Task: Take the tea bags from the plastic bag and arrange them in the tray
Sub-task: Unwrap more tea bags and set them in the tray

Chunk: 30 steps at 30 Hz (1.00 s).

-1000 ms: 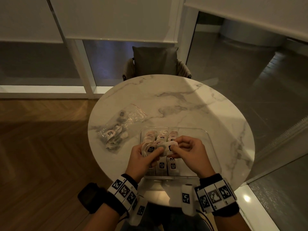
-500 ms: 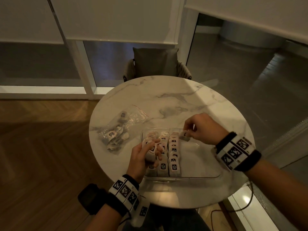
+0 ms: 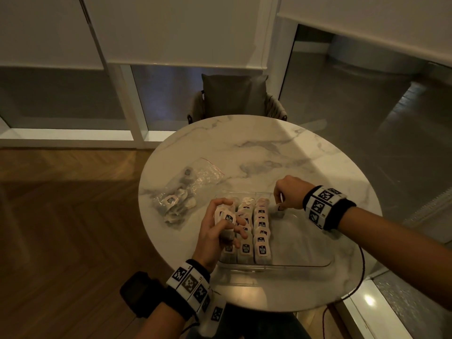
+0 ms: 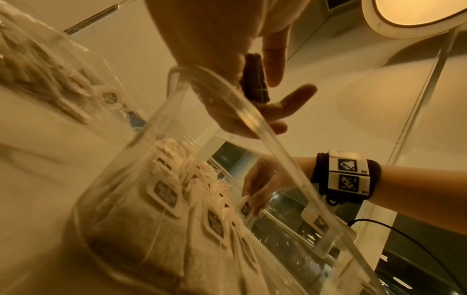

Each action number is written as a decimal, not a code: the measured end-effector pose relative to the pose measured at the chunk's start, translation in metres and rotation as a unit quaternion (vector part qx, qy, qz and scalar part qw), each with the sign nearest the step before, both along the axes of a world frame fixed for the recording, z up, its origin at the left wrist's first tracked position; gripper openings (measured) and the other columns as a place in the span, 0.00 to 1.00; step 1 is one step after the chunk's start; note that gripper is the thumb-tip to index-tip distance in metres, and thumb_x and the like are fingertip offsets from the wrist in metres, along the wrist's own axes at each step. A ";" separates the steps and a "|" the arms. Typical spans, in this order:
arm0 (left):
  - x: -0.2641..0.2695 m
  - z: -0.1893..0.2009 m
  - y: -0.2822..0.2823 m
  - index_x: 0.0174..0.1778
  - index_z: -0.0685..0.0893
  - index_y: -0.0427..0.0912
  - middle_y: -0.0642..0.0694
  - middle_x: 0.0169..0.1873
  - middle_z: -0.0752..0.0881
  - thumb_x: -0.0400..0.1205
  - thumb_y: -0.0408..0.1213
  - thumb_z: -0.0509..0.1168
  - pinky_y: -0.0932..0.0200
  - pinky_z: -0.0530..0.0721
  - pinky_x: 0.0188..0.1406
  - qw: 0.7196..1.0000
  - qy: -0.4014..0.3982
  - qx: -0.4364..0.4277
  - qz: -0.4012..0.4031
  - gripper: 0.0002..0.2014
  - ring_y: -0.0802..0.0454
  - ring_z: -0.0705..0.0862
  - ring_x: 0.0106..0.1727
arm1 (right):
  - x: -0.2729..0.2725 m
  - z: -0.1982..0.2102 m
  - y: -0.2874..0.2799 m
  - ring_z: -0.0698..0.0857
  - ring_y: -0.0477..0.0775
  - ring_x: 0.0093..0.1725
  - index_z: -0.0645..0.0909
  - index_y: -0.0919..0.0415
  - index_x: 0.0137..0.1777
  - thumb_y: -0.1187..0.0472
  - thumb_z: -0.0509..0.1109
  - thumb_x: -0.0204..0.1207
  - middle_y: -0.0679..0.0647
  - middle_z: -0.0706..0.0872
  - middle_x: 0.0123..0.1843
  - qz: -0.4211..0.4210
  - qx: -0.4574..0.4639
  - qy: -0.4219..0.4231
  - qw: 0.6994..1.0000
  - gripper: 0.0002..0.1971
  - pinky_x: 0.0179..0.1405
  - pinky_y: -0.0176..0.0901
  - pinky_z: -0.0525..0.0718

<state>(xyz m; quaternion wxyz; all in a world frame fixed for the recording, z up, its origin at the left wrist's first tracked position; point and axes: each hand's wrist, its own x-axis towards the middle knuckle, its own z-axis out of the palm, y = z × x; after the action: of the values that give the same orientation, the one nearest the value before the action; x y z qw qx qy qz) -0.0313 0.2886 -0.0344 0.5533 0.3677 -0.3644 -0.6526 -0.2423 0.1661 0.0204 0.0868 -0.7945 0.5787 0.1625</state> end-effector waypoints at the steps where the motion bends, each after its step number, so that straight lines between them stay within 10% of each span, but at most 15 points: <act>1: 0.000 0.000 0.000 0.60 0.76 0.44 0.29 0.41 0.82 0.69 0.27 0.59 0.59 0.77 0.21 1.000 -0.001 0.001 -0.001 0.22 0.40 0.82 0.32 | 0.001 -0.002 0.000 0.82 0.52 0.42 0.89 0.57 0.44 0.58 0.80 0.72 0.50 0.80 0.41 0.000 -0.001 0.000 1.000 0.05 0.41 0.41 0.79; 16: 0.001 -0.002 0.001 0.62 0.68 0.49 0.31 0.42 0.85 0.68 0.25 0.57 0.53 0.83 0.25 1.000 0.010 0.014 0.001 0.26 0.35 0.85 0.36 | 0.002 0.006 0.009 0.84 0.54 0.48 0.84 0.52 0.52 0.59 0.79 0.73 0.52 0.83 0.51 0.023 -0.066 -0.019 0.997 0.10 0.43 0.41 0.77; 23: 0.000 0.002 0.002 0.59 0.62 0.52 0.22 0.44 0.85 0.70 0.25 0.54 0.51 0.85 0.27 0.999 0.014 0.011 -0.041 0.24 0.32 0.86 0.35 | 0.031 0.028 0.048 0.86 0.40 0.33 0.91 0.52 0.44 0.52 0.80 0.71 0.46 0.90 0.37 -0.002 -0.009 -0.323 0.946 0.07 0.38 0.32 0.83; 30: 0.000 -0.001 0.003 0.60 0.64 0.54 0.21 0.48 0.87 0.81 0.24 0.58 0.53 0.86 0.26 0.999 -0.030 -0.007 -0.040 0.20 0.30 0.88 0.34 | 0.060 0.007 0.078 0.86 0.42 0.34 0.91 0.50 0.38 0.46 0.84 0.63 0.46 0.91 0.38 -0.038 0.019 -0.419 0.907 0.11 0.36 0.37 0.85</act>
<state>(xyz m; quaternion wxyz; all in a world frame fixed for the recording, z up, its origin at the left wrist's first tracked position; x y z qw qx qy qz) -0.0310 0.2917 -0.0359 0.5181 0.3685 -0.3993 -0.6606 -0.1824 0.2444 0.0274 0.3424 -0.7651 0.5156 -0.1775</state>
